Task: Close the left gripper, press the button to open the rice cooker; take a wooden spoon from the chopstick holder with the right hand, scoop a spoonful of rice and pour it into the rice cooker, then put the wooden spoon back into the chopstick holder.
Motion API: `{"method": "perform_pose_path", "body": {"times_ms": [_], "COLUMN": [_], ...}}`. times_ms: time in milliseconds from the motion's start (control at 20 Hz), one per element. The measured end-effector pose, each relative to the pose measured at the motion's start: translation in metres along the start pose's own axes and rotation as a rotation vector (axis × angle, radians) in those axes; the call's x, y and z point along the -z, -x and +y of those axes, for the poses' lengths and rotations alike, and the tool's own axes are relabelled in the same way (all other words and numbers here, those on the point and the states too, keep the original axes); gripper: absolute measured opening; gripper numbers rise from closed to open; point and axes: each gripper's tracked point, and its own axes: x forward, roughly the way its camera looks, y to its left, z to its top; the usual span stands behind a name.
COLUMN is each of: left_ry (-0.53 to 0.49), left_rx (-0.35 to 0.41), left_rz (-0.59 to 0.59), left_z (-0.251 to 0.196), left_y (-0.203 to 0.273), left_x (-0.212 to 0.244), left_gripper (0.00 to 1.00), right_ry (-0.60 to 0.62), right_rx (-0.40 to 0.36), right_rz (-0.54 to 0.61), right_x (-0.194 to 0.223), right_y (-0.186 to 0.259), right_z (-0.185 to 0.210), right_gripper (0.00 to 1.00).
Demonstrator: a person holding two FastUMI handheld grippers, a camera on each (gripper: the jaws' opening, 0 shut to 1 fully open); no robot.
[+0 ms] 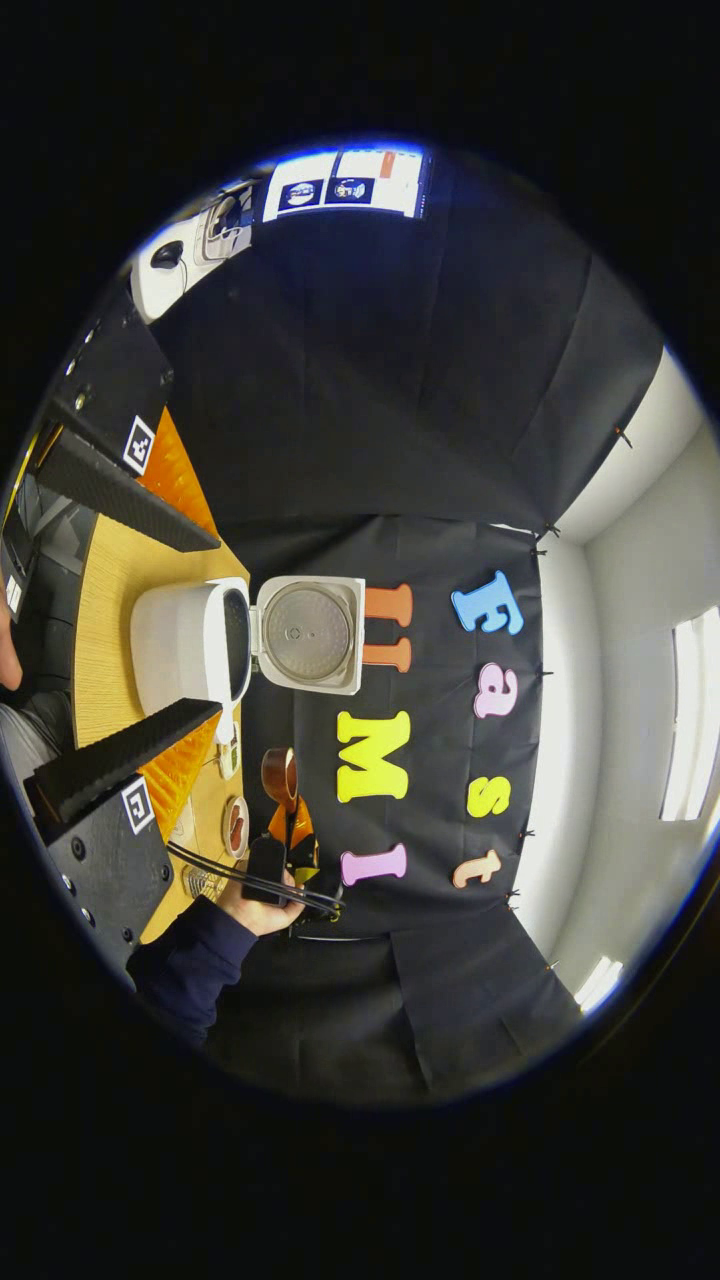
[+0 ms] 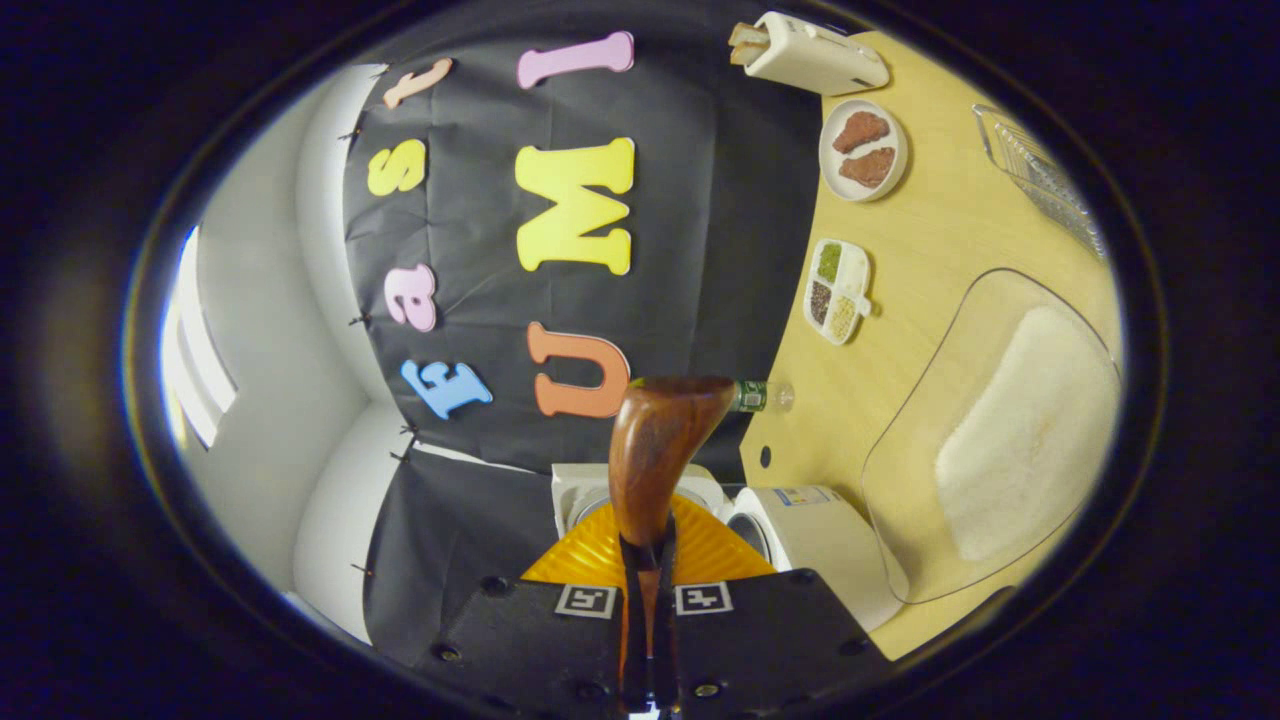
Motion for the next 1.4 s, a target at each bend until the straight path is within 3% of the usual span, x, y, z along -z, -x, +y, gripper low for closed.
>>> {"method": "perform_pose_path", "body": {"times_ms": [300, 650, 950, 1100, 1400], "left_ry": [0.031, 0.053, 0.044, 0.053, 0.067], "left_rx": [-0.022, -0.035, -0.016, -0.026, -0.028], "left_rz": [-0.006, 0.015, -0.004, -0.005, 0.013], "left_z": [0.024, 0.033, 0.037, 0.044, 0.046], "left_y": [0.006, 0.012, 0.021, 0.021, 0.021], "left_x": [0.001, 0.014, 0.014, 0.018, 0.027], "left_gripper": [0.94, 0.94, 0.94, 0.94, 0.94], "right_ry": [0.159, 0.48, 0.774, 0.892, 1.241], "right_rx": [0.075, 0.227, 0.338, 0.35, 0.362], "right_rz": [0.021, 0.051, 0.024, 0.011, -0.007], "right_x": [0.034, 0.084, 0.101, 0.113, 0.15], "right_y": [-0.056, -0.124, -0.15, -0.152, -0.151], "right_z": [0.012, 0.002, -0.001, 0.006, 0.015], "right_gripper": [0.08, 0.08, 0.08, 0.08, 0.08]}}
